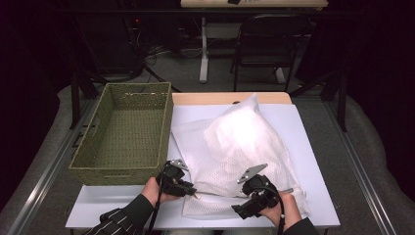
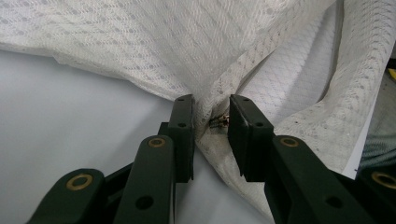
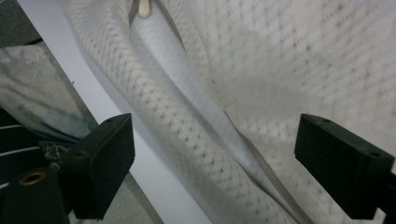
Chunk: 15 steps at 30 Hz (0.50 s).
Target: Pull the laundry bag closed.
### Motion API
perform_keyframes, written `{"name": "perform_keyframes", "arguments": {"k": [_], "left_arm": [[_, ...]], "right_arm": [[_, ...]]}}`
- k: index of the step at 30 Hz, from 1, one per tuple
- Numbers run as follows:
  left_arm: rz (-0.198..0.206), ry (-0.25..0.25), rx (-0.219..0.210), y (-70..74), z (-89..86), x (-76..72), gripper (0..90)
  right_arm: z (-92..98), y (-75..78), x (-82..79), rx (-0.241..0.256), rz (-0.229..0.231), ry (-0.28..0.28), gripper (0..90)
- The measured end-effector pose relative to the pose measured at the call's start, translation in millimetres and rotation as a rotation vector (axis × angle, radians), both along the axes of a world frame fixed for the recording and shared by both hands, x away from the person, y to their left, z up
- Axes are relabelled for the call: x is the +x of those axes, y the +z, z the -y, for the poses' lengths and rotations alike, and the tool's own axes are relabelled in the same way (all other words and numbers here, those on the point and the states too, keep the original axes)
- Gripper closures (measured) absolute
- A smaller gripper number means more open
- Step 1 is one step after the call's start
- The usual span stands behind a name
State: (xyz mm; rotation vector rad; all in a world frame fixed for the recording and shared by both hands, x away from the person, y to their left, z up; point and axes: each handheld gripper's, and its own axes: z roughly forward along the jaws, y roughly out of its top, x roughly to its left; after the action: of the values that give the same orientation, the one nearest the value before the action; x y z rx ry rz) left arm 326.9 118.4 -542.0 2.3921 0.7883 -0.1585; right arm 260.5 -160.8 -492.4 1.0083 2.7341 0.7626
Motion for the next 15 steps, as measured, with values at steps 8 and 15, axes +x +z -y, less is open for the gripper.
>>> {"name": "perform_keyframes", "arguments": {"k": [8, 15], "left_arm": [[0.001, 0.024, -0.021, 1.4, 2.4, 3.1, 62.4], [-0.017, 0.002, -0.023, -2.2, 4.3, 3.0, 72.7]], "right_arm": [[-37.4, -5.5, 7.7, 0.018, -0.043, 0.069, 30.8], [-71.6, -11.9, 21.7, 0.024, -0.066, 0.133, 50.8]]}}
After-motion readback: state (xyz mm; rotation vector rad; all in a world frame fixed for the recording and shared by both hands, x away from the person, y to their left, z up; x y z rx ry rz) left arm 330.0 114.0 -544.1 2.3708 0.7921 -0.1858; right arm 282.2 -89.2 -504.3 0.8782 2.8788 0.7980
